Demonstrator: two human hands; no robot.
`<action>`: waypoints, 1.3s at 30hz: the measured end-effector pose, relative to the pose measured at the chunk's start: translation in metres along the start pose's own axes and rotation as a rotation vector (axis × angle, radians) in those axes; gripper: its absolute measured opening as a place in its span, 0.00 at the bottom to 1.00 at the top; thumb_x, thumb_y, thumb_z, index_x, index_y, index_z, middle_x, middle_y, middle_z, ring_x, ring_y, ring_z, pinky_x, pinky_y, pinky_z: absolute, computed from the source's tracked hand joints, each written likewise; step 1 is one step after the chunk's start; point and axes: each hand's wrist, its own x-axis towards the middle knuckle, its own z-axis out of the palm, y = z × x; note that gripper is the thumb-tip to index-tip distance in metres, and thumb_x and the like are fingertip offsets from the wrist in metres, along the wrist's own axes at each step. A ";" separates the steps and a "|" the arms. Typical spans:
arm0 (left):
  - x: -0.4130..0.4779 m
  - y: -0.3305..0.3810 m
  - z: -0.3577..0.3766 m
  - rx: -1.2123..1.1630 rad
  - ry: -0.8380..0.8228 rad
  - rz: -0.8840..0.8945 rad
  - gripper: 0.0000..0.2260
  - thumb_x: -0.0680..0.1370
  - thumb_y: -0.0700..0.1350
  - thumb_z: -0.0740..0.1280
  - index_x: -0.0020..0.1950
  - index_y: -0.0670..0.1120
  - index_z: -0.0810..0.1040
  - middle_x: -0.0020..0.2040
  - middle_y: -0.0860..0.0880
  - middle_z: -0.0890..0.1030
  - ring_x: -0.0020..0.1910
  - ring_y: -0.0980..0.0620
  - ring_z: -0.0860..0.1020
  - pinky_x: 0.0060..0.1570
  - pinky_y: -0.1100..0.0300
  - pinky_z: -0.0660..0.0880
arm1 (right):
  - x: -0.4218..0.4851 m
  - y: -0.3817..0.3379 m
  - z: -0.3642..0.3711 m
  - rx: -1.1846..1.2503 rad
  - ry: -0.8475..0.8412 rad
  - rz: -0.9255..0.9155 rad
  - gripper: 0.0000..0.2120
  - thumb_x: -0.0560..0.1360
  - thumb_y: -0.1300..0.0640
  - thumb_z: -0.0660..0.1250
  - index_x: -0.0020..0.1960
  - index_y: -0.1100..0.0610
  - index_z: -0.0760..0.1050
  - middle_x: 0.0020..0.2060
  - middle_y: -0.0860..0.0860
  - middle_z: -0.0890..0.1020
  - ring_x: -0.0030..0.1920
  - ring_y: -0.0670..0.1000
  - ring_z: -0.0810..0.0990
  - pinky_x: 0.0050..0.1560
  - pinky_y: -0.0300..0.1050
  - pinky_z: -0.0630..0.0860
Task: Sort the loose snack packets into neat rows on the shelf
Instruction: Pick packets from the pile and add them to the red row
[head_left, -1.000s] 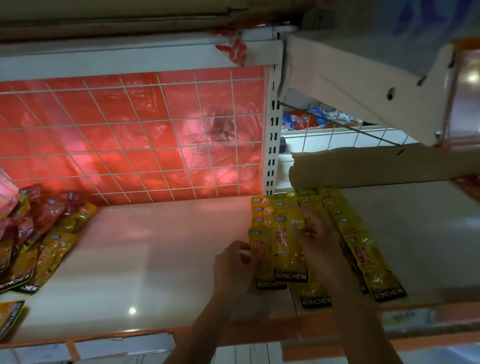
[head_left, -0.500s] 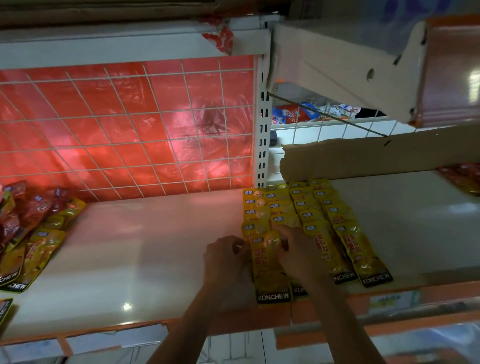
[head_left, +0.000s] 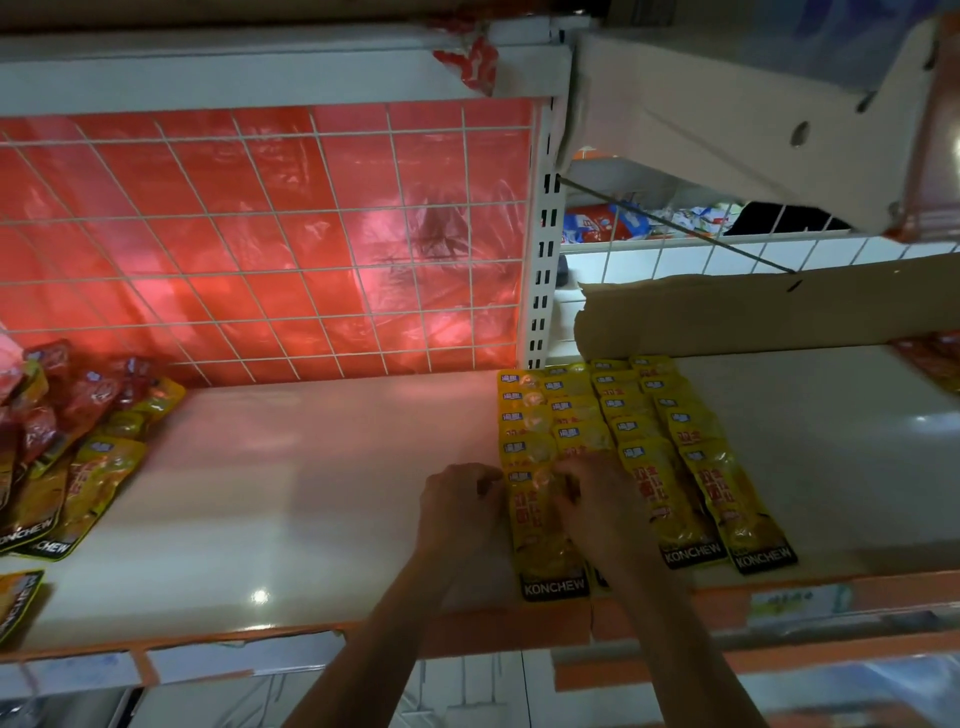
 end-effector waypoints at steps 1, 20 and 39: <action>0.000 -0.001 -0.001 -0.002 0.008 0.005 0.09 0.78 0.48 0.65 0.51 0.50 0.84 0.47 0.50 0.85 0.48 0.49 0.81 0.50 0.55 0.76 | 0.001 -0.001 0.002 -0.008 0.006 0.007 0.10 0.76 0.55 0.67 0.56 0.55 0.80 0.53 0.51 0.79 0.57 0.51 0.75 0.52 0.38 0.67; -0.040 -0.136 -0.100 0.472 0.580 0.001 0.16 0.63 0.38 0.76 0.49 0.45 0.83 0.47 0.45 0.83 0.46 0.43 0.80 0.40 0.55 0.78 | -0.001 -0.179 0.096 0.087 -0.238 -0.471 0.16 0.79 0.56 0.62 0.65 0.53 0.74 0.63 0.50 0.77 0.62 0.50 0.74 0.63 0.37 0.65; -0.078 -0.296 -0.254 0.398 0.701 -0.651 0.20 0.78 0.50 0.66 0.61 0.36 0.72 0.55 0.35 0.77 0.55 0.36 0.75 0.56 0.46 0.68 | -0.036 -0.380 0.231 0.095 -0.467 -0.701 0.14 0.76 0.55 0.63 0.61 0.58 0.73 0.55 0.57 0.79 0.58 0.61 0.74 0.52 0.51 0.72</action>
